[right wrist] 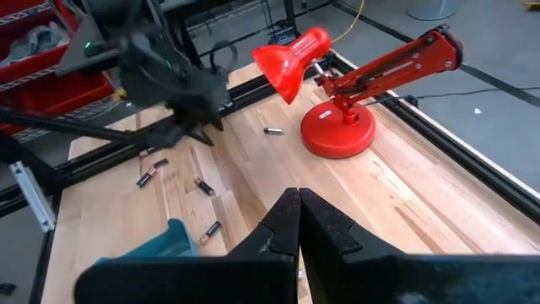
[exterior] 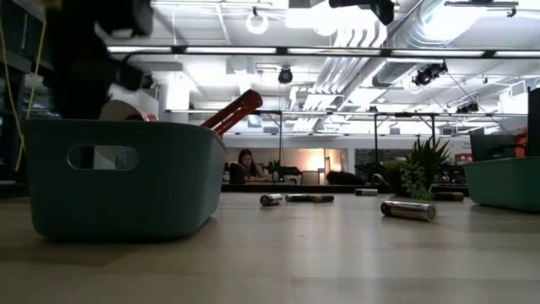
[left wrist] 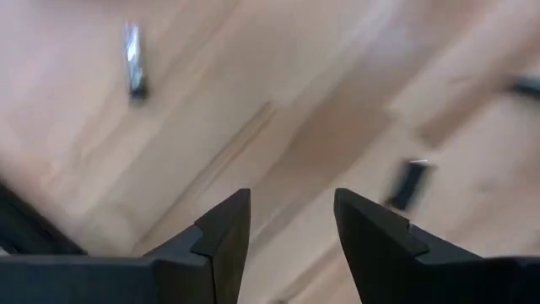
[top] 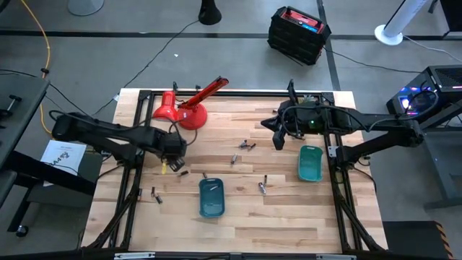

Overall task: Sort batteries
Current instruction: Put the silver battery into the blue bin

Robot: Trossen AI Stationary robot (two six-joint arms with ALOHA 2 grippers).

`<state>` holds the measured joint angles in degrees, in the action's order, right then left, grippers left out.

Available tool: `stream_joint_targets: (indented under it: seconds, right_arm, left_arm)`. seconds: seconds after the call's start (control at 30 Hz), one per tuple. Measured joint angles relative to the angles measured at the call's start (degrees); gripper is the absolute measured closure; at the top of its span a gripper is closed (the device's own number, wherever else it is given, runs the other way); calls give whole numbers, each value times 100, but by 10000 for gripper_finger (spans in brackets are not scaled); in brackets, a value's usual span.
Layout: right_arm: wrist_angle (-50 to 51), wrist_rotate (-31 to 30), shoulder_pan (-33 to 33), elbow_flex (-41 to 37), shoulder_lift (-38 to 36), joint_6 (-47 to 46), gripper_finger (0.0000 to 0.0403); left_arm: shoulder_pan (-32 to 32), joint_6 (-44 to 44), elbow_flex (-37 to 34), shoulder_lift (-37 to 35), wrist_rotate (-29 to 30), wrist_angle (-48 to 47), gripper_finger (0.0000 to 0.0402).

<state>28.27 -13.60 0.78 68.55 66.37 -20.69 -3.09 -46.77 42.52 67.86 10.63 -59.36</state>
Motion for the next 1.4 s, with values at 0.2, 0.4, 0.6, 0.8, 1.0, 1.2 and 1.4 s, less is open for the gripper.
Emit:
stream_joint_targets:
  seconds: [0.2, 0.4, 0.6, 0.8, 1.0, 1.2, 1.4]
  right_arm:
    - [-85, -33, 0, 0, -2, 13, 402]
    - [-147, -33, 0, 0, -2, 0, 402]
    - [-144, -36, 0, 0, -2, -24, 402]
    - [-149, -141, 0, 0, -2, 20, 402]
    - [-151, -141, 0, 0, -2, -10, 402]
    - [-153, -141, 0, 0, -2, -23, 402]
    - [-157, -143, 0, 0, -2, -24, 402]
  left_arm:
    - [373, -258, -606, 98, 240, 464, 237]
    - [487, 273, -574, 98, 1196, 628, 237]
    - [734, 805, -574, 98, 1216, 710, 237]
    - [1137, 1265, -574, 314, 1211, 1092, 237]
    - [1437, 1444, -574, 807, 914, 1498, 237]
    - [1683, 1598, -574, 1321, 913, 1783, 237]
    - [1918, 1873, -554, 1679, 671, 2121, 237]
